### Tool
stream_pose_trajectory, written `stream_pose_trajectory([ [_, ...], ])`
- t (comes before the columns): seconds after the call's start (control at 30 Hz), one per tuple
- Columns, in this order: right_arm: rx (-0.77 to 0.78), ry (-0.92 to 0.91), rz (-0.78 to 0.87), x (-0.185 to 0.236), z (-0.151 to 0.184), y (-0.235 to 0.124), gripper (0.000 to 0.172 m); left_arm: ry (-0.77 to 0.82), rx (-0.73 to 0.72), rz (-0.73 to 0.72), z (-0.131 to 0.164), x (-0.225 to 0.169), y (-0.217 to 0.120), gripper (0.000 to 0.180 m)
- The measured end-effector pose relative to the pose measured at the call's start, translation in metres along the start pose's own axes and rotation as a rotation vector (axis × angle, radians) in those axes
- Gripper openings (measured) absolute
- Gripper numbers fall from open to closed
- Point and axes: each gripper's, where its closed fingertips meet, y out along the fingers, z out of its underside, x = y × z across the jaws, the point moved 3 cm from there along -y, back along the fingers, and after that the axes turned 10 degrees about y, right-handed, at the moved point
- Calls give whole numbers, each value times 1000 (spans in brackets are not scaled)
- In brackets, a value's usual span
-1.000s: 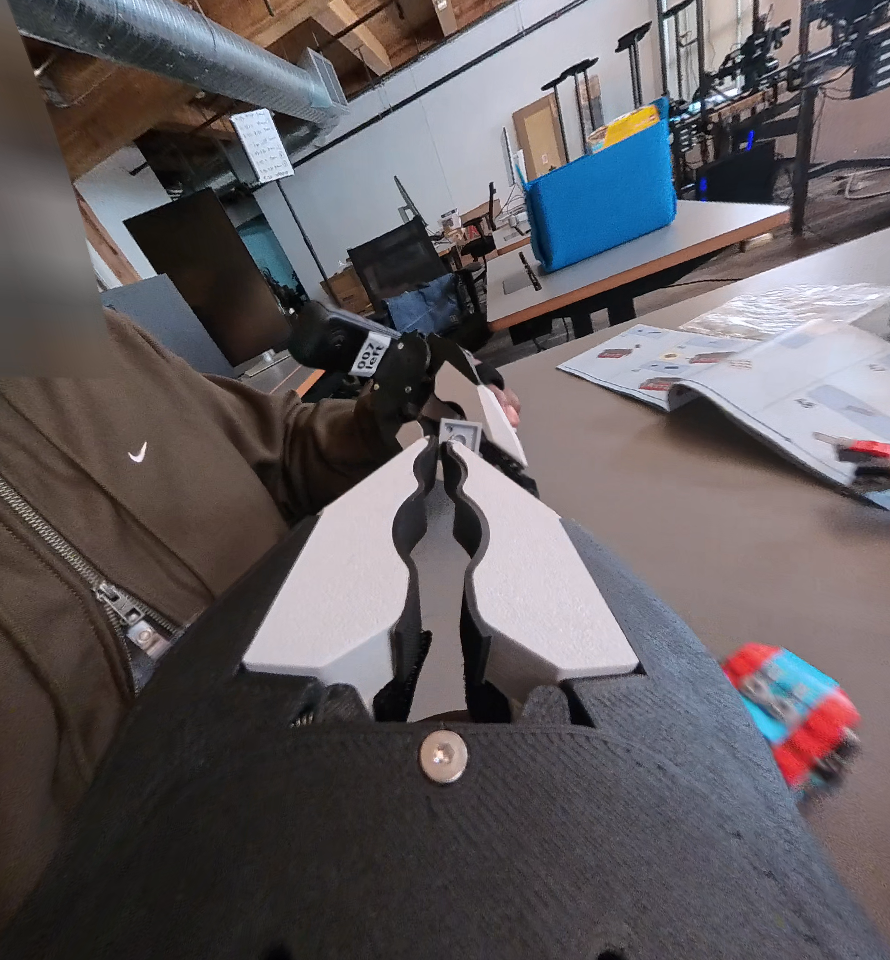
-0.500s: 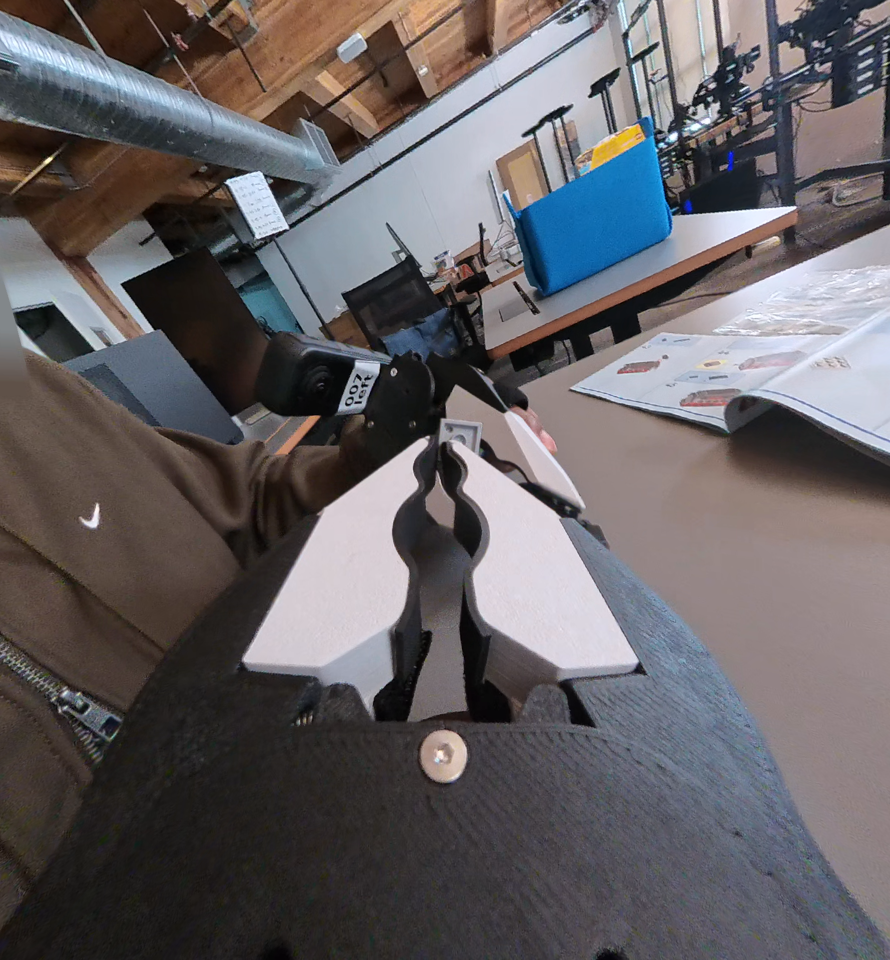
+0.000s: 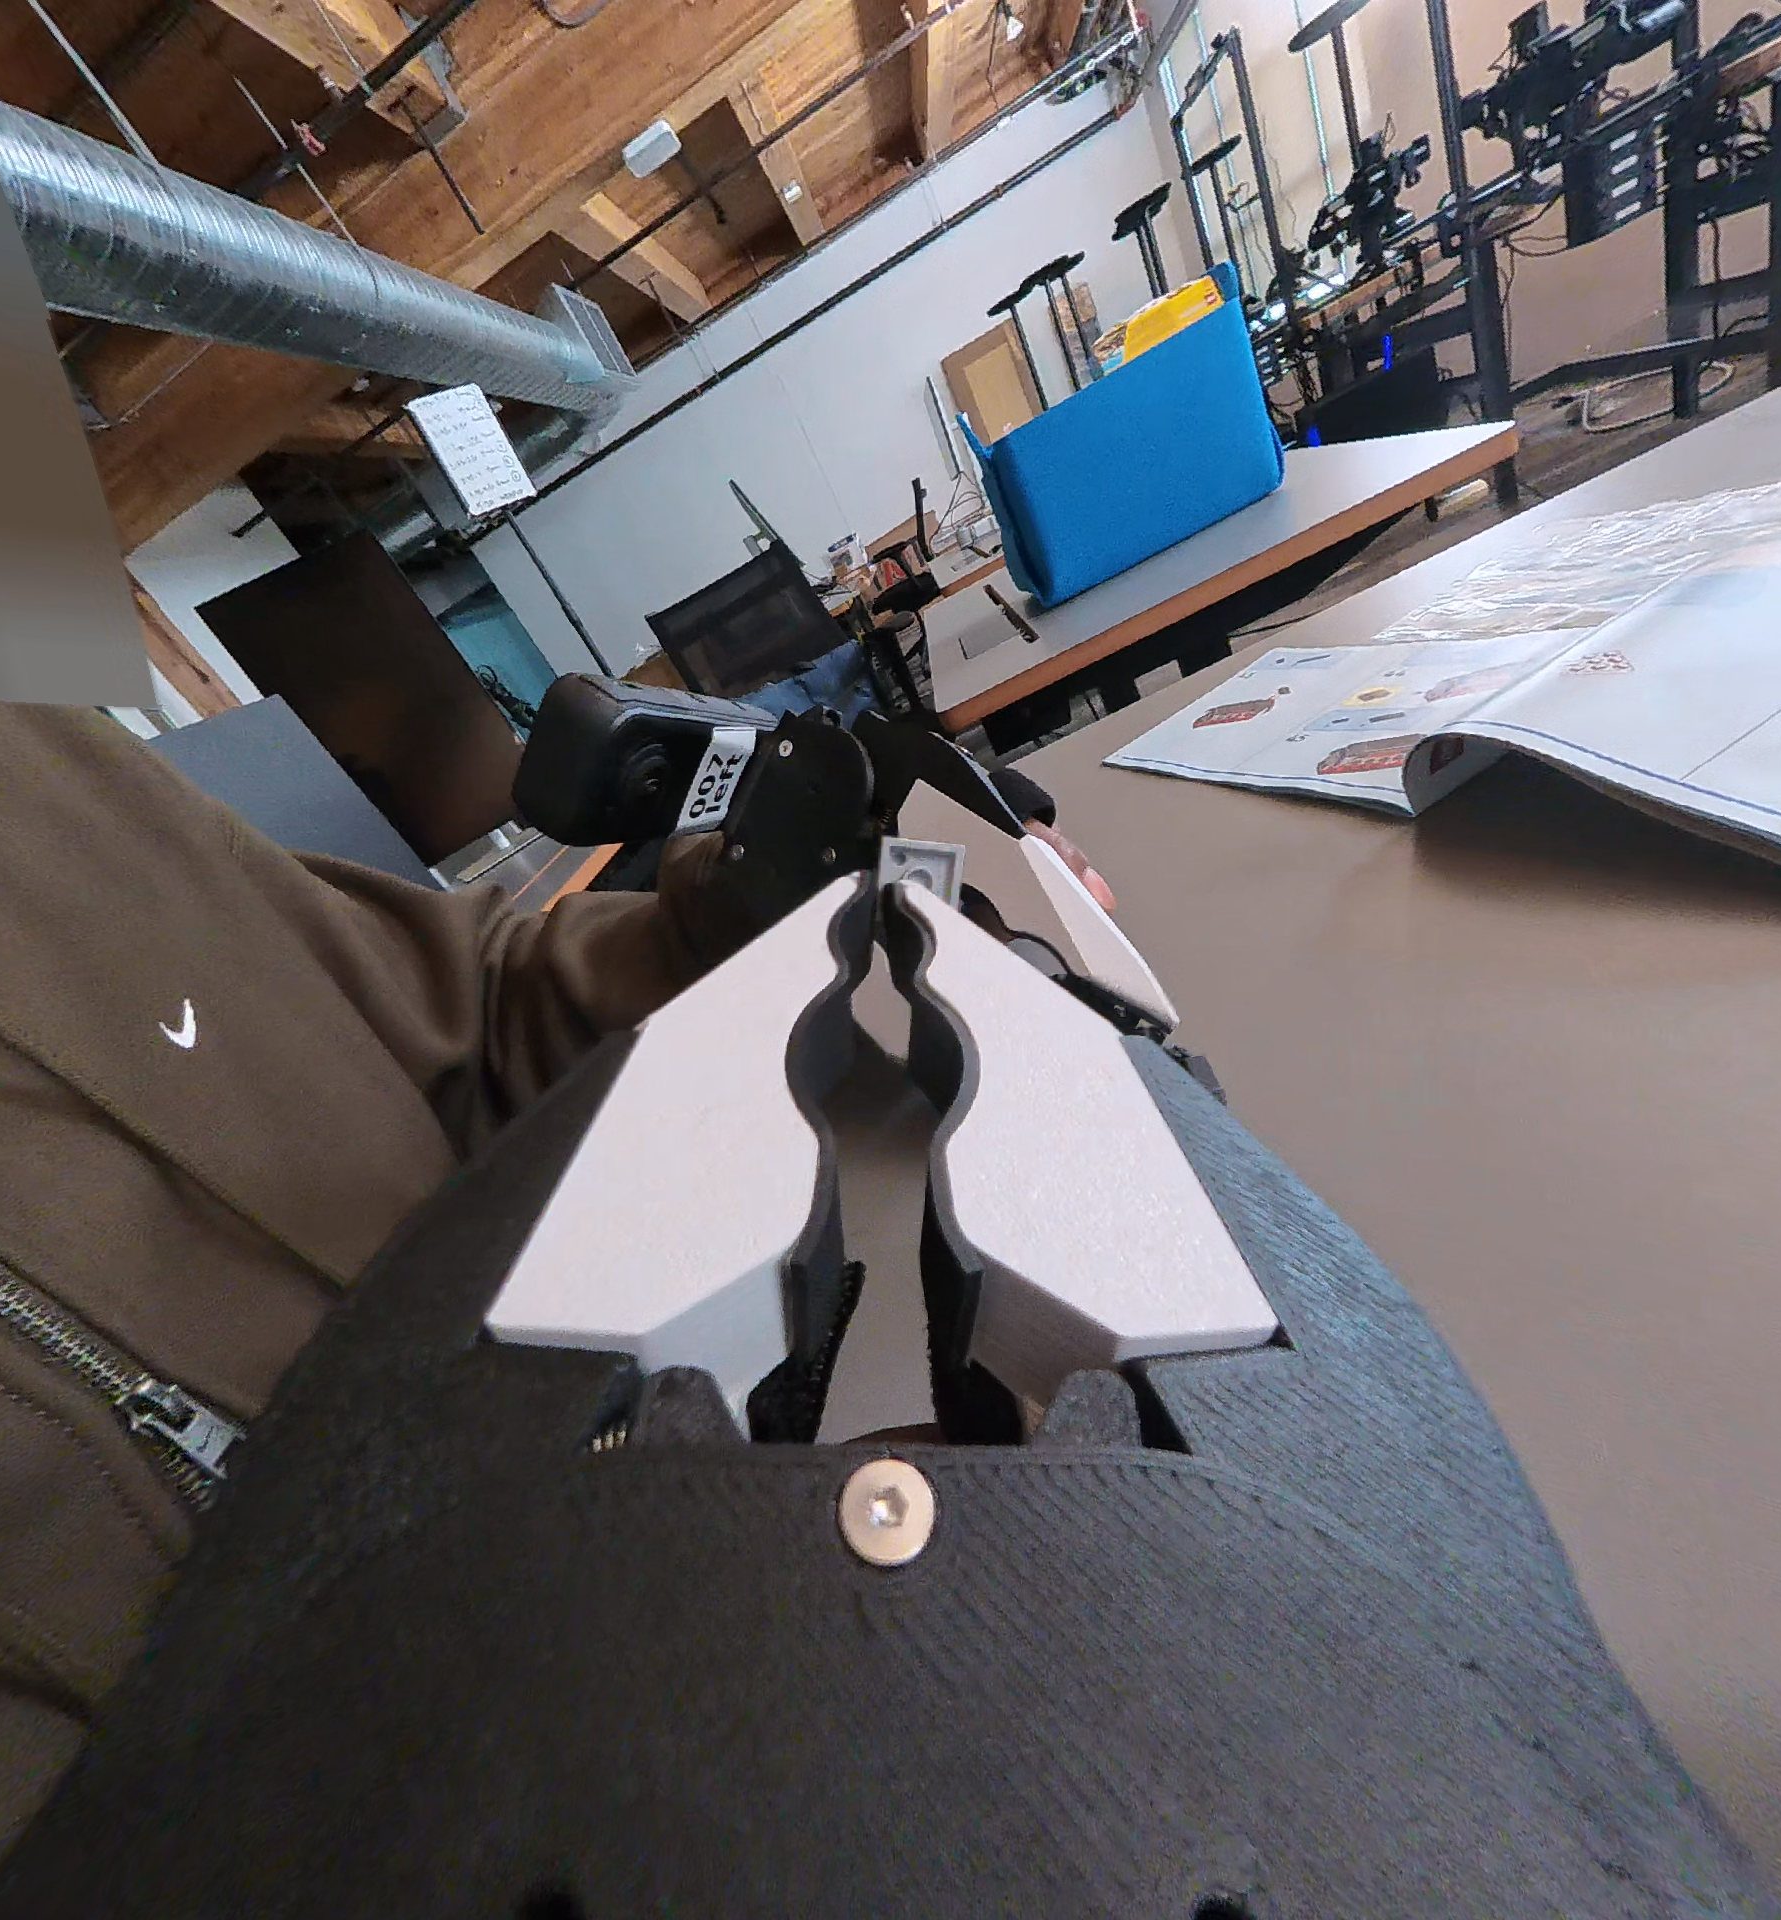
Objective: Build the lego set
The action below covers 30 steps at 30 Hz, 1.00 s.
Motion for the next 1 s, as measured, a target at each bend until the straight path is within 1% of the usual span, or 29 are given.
stream_pose_trajectory([
  [0.33,-36,-45,30,1,-4,-2,2,-15,-21,8,-2,-2,1,36],
  [0.7,-63,-52,27,6,-8,-4,3,-37,-54,41,-7,-7,3,38],
  [0.87,-74,-47,31,6,-10,-5,3,-79,-119,44,-14,-4,-2,43],
  [1.0,-78,-38,32,5,-10,-5,2,-156,-179,10,-17,9,-11,45],
])
